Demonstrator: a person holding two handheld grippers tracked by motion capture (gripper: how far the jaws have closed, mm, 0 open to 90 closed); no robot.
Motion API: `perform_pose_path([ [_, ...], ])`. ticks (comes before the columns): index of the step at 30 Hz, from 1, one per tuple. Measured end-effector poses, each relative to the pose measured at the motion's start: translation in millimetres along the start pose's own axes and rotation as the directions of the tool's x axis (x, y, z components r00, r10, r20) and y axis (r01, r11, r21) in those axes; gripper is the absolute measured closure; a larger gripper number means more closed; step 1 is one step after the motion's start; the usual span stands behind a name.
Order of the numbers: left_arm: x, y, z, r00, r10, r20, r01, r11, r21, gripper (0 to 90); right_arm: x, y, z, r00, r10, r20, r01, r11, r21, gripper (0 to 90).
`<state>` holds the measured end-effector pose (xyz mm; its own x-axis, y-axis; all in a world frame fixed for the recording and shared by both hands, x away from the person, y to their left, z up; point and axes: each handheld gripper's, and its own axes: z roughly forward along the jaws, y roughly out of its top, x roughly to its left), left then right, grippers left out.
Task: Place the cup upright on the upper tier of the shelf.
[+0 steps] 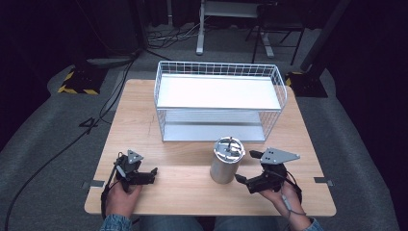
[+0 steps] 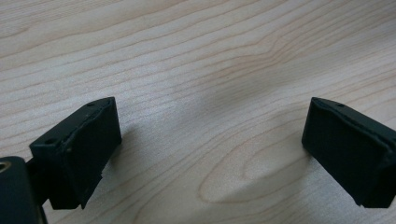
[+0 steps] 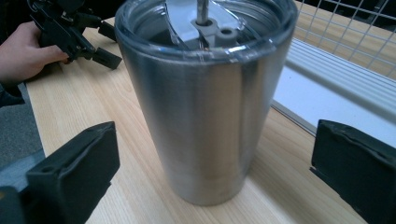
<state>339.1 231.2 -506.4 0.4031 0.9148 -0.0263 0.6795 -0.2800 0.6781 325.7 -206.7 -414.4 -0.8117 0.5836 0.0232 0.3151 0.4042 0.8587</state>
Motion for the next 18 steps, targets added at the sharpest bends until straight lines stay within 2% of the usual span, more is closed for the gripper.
perform_pose_path([
  [11,0.0,0.0,0.0,1.0000,0.000,0.000,0.000,1.0000,0.000,5.1,2.5,6.6,20.7,0.9998,-0.011,-0.015,0.011,1.000,-0.011,0.0],
  [18,0.1,0.0,0.0,1.0000,0.000,0.000,0.000,1.0000,0.000,5.1,1.4,9.2,35.5,0.9988,-0.011,-0.048,0.010,1.000,-0.022,0.0],
])
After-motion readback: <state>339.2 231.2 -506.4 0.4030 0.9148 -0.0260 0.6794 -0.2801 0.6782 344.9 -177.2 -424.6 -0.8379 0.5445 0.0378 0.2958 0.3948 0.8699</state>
